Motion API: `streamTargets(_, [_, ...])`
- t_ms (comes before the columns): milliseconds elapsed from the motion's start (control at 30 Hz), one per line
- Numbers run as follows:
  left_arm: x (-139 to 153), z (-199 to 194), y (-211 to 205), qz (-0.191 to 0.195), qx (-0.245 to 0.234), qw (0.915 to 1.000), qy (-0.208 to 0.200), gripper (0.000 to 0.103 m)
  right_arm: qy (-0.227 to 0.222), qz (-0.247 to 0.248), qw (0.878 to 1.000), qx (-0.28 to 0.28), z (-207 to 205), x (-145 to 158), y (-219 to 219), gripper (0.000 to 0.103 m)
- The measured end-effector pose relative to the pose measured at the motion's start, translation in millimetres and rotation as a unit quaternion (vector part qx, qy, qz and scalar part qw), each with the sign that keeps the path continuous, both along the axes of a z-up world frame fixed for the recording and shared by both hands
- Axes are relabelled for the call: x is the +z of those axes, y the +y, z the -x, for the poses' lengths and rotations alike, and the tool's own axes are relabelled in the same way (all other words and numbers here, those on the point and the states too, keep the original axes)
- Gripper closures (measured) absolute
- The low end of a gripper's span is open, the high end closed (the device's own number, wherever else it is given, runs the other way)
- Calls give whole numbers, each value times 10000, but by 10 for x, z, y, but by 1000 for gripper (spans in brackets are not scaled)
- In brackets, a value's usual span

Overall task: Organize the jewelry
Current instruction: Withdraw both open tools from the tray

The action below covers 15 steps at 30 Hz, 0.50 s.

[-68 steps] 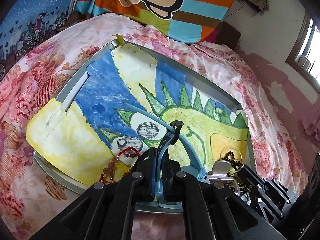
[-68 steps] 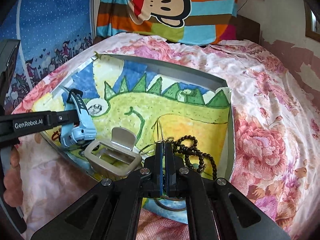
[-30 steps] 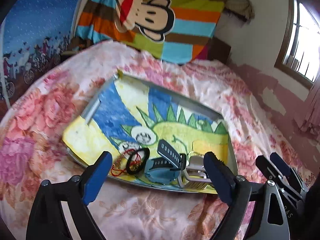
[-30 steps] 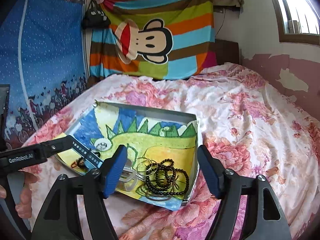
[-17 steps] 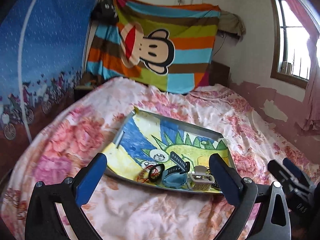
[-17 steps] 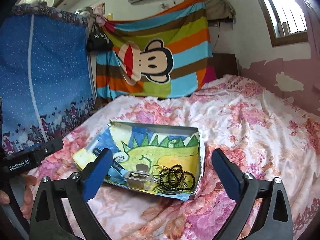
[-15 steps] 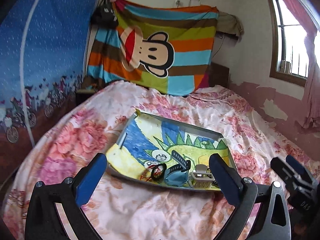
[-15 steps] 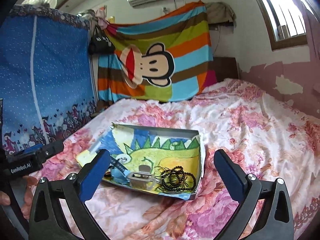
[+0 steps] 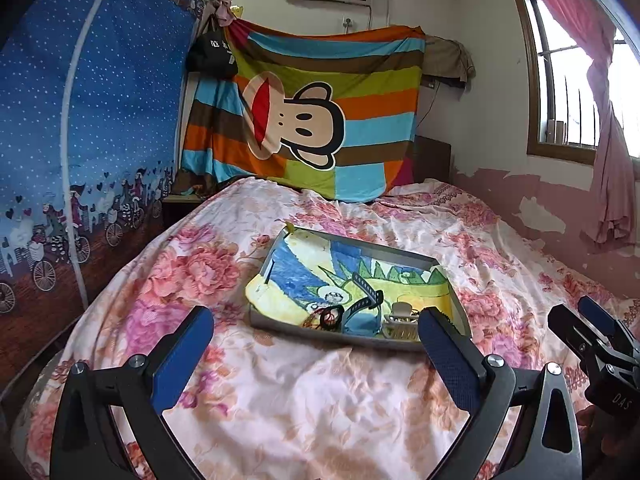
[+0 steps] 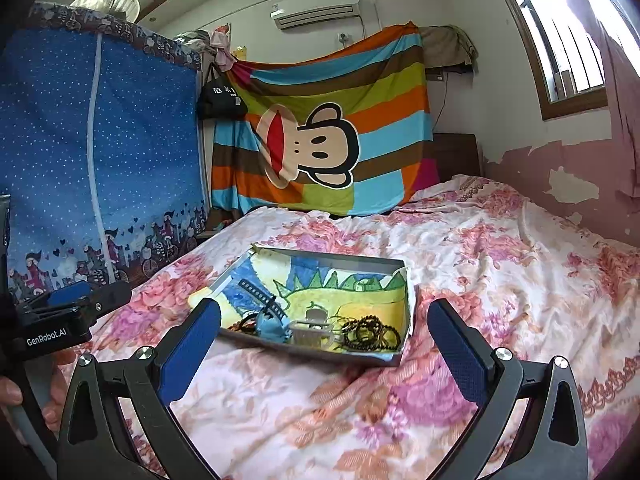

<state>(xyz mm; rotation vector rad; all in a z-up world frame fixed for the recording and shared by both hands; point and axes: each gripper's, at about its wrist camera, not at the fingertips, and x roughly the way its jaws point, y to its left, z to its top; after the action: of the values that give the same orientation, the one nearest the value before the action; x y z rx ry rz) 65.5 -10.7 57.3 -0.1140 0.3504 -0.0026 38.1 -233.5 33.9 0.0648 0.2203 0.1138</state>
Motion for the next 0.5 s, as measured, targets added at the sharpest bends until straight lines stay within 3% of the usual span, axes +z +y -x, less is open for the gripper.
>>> streamTargets(500, [-143, 503, 104, -205, -7, 9998, 5, 0, 317, 199, 9993, 9, 340, -224, 38, 1])
